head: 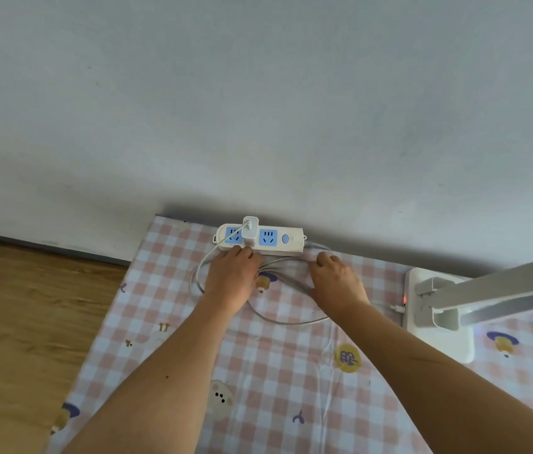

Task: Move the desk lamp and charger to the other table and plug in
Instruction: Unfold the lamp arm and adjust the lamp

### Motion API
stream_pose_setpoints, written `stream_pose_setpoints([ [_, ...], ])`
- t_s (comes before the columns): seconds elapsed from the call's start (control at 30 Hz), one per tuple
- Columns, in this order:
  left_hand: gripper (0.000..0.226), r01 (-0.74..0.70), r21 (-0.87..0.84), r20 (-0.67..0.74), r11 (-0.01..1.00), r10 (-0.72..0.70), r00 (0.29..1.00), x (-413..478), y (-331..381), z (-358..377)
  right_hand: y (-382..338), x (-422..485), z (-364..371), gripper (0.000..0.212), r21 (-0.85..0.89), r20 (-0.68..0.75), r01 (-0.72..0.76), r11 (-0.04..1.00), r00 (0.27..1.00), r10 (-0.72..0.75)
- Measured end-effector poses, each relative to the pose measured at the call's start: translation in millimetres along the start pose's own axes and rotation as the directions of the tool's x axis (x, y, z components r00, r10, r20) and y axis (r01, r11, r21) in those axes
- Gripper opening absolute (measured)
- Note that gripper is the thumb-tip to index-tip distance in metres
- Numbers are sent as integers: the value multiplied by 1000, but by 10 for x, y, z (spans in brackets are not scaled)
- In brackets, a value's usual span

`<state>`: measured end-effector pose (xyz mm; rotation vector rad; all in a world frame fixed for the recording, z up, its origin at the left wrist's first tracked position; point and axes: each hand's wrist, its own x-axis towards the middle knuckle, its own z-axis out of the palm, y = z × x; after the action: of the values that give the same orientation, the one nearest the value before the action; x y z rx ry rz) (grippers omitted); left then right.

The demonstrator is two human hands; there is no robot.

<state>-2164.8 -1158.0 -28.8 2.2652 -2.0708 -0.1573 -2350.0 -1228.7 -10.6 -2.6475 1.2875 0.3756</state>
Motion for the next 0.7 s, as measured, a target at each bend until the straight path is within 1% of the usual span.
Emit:
stream_pose_setpoints([
  [0.1,18,-57,-32,-14,998,56,998,-29,79,-20,20,-38,9,49,62,-51,-31,998,998,34],
  [0.17,20,-71,-61,-53,996,68,996,-25,125,-36,30,-74,-6,52,103,-130,-30,994,990,44],
  [0.23,21,-77,-81,-83,994,71,994,-10,181,-69,36,-118,-46,47,175,-215,-33,984,974,71],
  [0.37,22,-118,-99,-115,988,106,988,41,325,-181,78,-236,-145,29,290,-348,-53,956,925,156],
  [0.5,17,-158,-171,-144,973,134,980,113,595,-327,156,-422,-219,15,384,-455,-14,923,867,203],
  [0.57,14,-200,-219,-175,955,164,971,150,774,-372,214,-541,-273,11,417,-506,-21,909,825,251],
  [0.7,22,-241,-315,-162,918,199,967,253,1162,-436,393,-803,-376,6,462,-588,-61,885,725,358],
])
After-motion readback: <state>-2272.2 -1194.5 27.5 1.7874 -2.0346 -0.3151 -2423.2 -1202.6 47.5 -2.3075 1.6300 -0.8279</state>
